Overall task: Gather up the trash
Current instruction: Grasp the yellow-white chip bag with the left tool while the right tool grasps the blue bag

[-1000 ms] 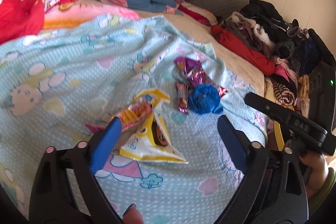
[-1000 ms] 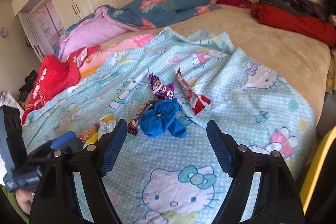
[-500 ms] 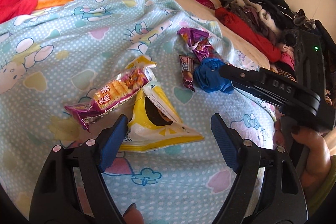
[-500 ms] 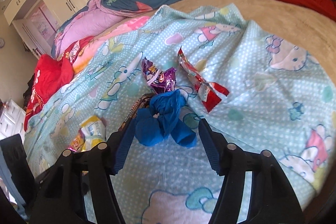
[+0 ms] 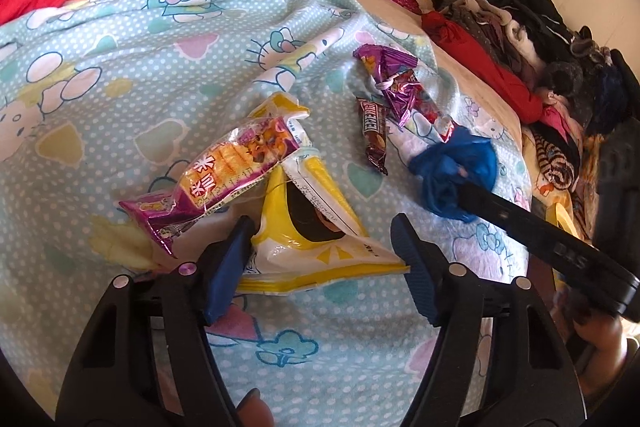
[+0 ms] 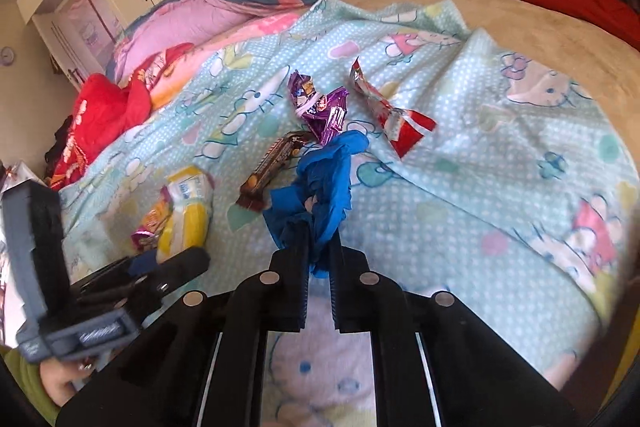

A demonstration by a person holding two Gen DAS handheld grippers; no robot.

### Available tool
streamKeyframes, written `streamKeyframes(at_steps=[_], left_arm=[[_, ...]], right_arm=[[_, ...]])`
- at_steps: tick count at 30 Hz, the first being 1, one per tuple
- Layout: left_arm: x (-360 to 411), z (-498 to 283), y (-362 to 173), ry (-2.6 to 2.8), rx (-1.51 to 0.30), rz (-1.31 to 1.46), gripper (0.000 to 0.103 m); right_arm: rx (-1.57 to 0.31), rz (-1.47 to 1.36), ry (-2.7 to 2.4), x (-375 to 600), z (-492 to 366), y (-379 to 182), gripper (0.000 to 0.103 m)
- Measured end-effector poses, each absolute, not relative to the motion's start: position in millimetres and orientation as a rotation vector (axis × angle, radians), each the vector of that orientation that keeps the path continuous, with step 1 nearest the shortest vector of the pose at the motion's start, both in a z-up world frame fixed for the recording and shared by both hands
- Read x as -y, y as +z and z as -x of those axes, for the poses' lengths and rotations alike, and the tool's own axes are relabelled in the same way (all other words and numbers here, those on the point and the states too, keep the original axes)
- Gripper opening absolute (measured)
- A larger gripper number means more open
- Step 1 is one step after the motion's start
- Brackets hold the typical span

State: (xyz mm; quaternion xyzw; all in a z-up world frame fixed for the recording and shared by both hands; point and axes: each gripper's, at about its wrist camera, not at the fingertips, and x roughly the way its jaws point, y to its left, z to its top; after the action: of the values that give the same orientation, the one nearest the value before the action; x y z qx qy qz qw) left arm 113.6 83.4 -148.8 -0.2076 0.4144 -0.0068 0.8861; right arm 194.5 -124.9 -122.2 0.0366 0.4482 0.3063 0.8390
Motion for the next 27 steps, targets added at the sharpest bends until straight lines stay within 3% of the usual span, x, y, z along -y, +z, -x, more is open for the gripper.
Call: streamKeyframes(at_steps=[2, 3, 27], left_arm=[[-81.9, -113.5, -146.6, -0.02, -0.863, 0.429, 0.054], [-81.2, -113.2, -145.1, -0.026, -0.865, 0.425, 0.045], [-37.9, -102.6, -103.1, -0.172, -0.807, 0.373, 0.044]], right_arm=[[-0.935, -0.094, 0.653, 131.7, -185.9, -117.8, 0.008], [-0.93, -0.1, 0.655, 134.7, -182.0, -115.6, 0.008], [-0.882, -0.128, 0.665, 169.1, -135.4, -88.7, 0.008]])
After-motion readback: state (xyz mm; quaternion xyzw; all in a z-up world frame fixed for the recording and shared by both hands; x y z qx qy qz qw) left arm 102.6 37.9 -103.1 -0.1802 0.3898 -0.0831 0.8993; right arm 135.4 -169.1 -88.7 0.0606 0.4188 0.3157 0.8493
